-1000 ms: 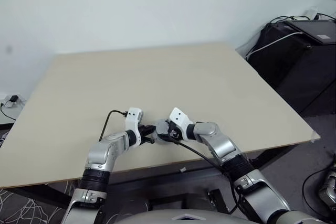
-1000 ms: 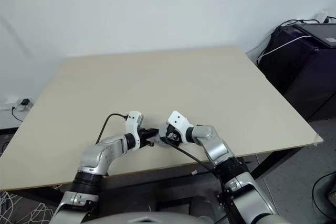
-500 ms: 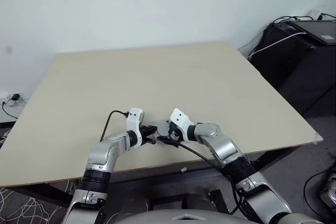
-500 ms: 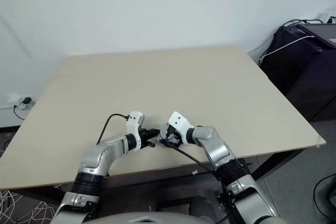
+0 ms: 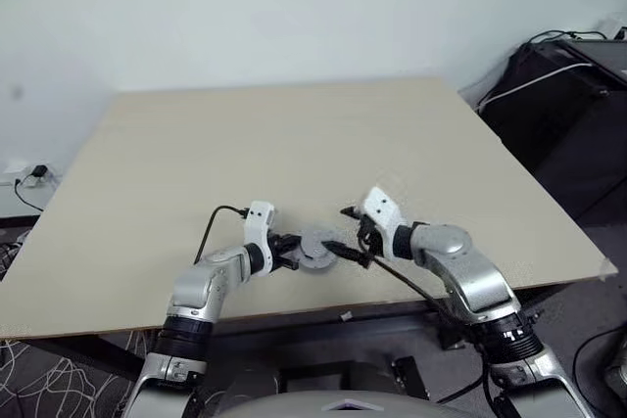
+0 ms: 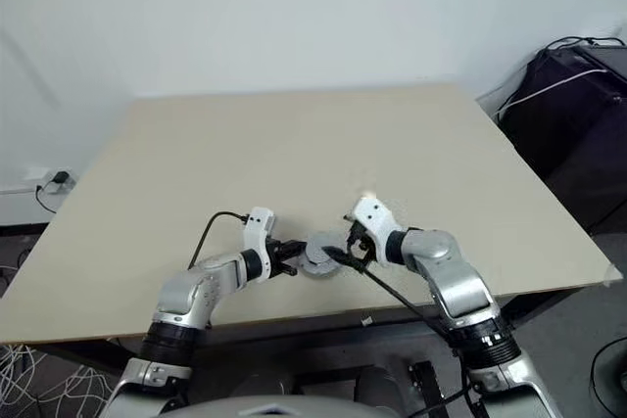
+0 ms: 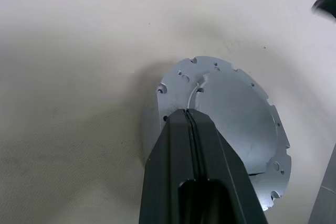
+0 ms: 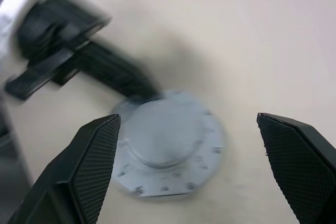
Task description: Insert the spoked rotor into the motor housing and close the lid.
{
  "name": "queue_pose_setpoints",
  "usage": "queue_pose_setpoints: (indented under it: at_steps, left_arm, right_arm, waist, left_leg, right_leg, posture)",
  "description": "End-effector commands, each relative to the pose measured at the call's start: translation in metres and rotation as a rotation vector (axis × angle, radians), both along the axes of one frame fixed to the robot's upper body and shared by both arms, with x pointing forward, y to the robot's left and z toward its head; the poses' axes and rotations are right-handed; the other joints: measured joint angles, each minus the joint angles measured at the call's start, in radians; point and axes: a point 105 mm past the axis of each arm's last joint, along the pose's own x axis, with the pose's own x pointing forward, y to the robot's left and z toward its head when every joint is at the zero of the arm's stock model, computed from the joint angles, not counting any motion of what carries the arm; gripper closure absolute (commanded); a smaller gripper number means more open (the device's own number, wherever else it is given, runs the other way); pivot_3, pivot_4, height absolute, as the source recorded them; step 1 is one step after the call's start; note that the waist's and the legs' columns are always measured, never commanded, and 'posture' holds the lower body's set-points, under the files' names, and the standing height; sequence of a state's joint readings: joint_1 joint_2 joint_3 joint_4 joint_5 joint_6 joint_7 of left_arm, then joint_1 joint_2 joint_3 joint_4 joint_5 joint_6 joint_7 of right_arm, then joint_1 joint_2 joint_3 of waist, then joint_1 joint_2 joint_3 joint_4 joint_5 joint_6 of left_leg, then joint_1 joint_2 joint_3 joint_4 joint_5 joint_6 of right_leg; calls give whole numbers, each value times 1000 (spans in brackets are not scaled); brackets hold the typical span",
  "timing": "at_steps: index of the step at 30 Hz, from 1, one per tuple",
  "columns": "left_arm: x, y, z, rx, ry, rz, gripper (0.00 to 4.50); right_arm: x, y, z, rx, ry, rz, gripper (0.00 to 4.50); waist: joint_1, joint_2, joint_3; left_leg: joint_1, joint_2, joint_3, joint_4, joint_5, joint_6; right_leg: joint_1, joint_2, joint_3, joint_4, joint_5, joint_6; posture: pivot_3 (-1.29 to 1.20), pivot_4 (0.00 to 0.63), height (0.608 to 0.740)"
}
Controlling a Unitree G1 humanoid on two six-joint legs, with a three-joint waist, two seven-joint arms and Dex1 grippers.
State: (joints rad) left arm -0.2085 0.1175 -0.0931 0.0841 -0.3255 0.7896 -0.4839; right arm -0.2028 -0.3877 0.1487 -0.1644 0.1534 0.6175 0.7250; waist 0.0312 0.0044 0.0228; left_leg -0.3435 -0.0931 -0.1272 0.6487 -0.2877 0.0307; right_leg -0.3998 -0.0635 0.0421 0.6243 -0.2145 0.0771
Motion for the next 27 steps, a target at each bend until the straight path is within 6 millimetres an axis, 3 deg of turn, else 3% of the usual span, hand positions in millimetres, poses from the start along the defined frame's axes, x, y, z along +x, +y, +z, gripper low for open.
queue_pose_setpoints:
  at_steps: [1,5,10,27]
  left_arm:
    - [-9,-7,-10,4,47,-37,4500]
    - [-9,-6,-11,5,45,-37,4500]
    - [-10,-7,-11,7,47,-44,4500]
    - [-11,-8,-10,-2,45,-48,4500]
  right_arm:
    - [4,-6,8,109,32,-144,27]
    - [0,-7,1,232,191,-350,27]
    - [-11,5,1,402,402,-369,27]
    - [-12,2,-40,460,619,-547,27]
  waist:
    - [2,0,0]
    - [7,1,0]
    - [7,1,0]
    - [2,3,-1]
  left_leg:
    - [0,0,0,0,0,0]
    - [-1,0,0,0,0,0]
    - [-1,0,0,0,0,0]
    - [-1,0,1,0,0,1]
  right_leg:
    - [0,0,0,0,0,0]
    - [-1,0,0,1,0,-1]
    - [-2,0,0,1,0,-1]
    - [-2,0,1,1,0,-1]
  posture:
    - [0,0,740]
    - [0,0,740]
    - [0,0,740]
    - [0,0,740]
